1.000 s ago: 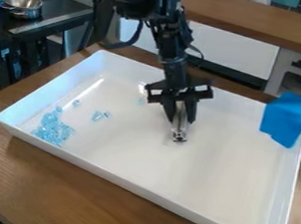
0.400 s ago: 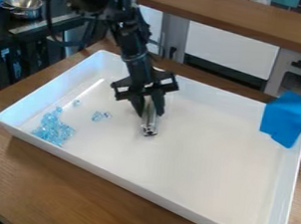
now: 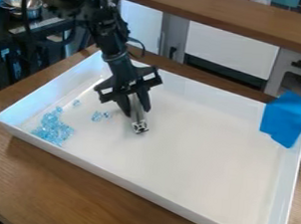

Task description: Sweep into pile

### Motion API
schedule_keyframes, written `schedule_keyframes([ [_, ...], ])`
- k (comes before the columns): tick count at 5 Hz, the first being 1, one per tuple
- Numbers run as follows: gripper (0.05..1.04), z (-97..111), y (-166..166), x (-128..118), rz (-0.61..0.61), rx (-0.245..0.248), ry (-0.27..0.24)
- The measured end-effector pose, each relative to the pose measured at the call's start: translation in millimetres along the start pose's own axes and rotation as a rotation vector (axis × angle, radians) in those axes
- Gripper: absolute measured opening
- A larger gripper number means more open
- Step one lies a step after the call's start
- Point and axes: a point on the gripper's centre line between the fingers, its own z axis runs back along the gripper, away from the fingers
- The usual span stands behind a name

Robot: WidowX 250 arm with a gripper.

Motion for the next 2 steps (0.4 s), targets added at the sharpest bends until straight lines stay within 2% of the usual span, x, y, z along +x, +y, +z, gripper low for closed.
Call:
schedule_keyframes([
  [1, 0.380, 2, 10, 5, 0.118, 0.002, -0.009],
  [2, 0.380, 8, 25, 4, 0.298, 0.012, -0.034],
])
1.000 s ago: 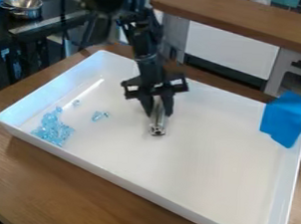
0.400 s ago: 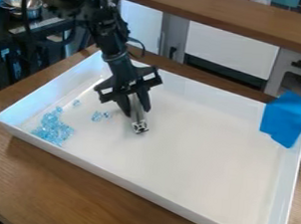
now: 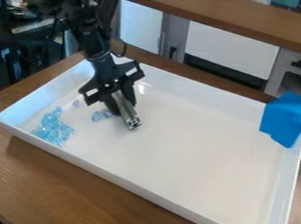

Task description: Sweep into pile

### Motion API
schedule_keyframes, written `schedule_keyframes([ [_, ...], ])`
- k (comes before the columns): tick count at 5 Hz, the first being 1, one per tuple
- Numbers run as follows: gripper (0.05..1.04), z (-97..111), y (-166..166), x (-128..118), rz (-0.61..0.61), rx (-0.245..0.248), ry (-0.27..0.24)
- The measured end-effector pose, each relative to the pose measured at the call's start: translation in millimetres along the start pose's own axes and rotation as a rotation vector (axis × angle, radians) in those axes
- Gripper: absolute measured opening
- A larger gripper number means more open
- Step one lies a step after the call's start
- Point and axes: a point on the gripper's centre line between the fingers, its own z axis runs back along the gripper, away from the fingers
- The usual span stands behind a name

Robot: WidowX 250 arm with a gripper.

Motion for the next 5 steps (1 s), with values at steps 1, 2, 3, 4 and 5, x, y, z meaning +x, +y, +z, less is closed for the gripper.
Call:
schedule_keyframes([
  [1, 0.380, 4, 15, -6, 0.087, 0.008, -0.011],
  [2, 0.380, 8, 31, -15, 0.116, 0.014, -0.028],
  [3, 0.380, 14, 47, -23, 0.141, 0.020, -0.041],
  [4, 0.380, 18, 60, -27, 0.156, 0.032, -0.035],
  [5, 0.380, 24, 76, -29, 0.180, 0.042, -0.033],
])
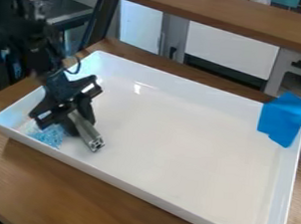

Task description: Sweep into pile

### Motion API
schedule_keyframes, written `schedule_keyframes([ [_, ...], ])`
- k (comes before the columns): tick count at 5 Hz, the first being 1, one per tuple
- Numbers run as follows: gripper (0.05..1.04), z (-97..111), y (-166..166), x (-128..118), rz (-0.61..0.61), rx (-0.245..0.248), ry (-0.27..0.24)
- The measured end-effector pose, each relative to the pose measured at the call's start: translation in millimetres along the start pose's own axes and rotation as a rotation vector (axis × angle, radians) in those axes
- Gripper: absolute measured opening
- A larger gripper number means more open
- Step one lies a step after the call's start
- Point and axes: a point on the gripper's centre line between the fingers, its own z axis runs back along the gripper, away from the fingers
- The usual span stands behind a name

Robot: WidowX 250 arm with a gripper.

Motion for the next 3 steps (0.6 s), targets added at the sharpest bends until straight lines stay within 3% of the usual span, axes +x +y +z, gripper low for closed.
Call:
schedule_keyframes([
  [2, 0.380, 6, 17, -1, 0.014, 0.011, -0.013],
  [3, 0.380, 14, -2, -3, 0.032, -0.025, 0.027],
])
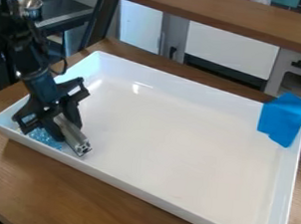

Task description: Sweep into pile

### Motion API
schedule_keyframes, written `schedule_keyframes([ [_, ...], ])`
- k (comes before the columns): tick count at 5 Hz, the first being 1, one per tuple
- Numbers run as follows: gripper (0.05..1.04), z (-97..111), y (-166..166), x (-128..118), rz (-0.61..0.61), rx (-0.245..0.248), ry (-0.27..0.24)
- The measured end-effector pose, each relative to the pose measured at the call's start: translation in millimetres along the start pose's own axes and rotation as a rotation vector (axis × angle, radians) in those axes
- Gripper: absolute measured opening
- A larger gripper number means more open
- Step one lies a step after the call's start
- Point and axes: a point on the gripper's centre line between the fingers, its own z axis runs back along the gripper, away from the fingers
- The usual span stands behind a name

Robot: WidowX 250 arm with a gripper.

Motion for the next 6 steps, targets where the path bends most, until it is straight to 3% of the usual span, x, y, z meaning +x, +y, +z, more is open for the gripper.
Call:
schedule_keyframes([
  [1, 0.380, 16, -42, -5, -0.041, -0.064, 0.012],
  [2, 0.380, 22, -67, -22, -0.092, -0.082, 0.040],
  [3, 0.380, 23, -94, -42, -0.169, -0.063, 0.054],
  [6, 0.380, -14, -153, -98, -0.446, 0.065, 0.028],
])
